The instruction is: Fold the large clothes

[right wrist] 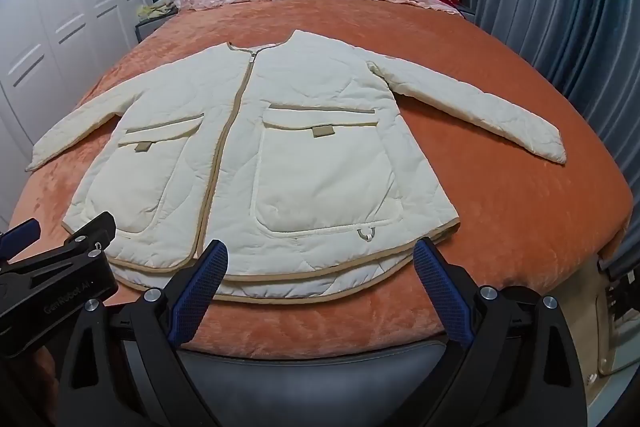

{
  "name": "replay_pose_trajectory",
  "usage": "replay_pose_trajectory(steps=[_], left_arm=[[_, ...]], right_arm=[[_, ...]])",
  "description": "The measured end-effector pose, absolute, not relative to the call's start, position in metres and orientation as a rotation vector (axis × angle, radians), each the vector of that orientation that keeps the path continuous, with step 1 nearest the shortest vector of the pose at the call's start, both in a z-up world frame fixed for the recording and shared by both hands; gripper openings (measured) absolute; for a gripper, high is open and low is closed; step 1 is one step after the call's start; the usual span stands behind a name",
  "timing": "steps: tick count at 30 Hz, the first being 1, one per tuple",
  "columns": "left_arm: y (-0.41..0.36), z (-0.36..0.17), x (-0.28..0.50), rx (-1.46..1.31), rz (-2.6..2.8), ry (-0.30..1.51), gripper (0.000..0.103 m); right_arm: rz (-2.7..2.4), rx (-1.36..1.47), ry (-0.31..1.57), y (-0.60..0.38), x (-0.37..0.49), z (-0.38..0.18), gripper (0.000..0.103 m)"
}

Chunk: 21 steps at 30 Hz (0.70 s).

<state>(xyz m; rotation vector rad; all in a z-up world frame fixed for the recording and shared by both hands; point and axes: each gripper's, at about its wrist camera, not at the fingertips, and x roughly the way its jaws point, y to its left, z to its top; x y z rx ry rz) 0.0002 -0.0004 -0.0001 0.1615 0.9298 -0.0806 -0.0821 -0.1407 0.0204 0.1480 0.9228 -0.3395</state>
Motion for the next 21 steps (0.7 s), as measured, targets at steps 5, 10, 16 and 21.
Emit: replay_pose_trajectory(steps=[5,10,16,21], left_arm=[[0.0,0.0,0.001,0.16,-0.086,0.929,0.097],[-0.003,0.004,0.007,0.161,-0.086,0.924,0.097],[-0.001,0.004,0.001,0.155,-0.084,0.92,0.097],[0.001,0.002,-0.001,0.153,-0.08,0.919,0.097]], right_arm=[[-0.342,0.151,0.927,-0.138,-0.077,0.025,0.092],[-0.34,0.139,0.914,-0.136,-0.079,0.026,0.092],[-0.339,0.144,0.918,-0.136,-0.077,0.023,0.092],[-0.337,0.142,0.92,-0.136,-0.077,0.024,0.092]])
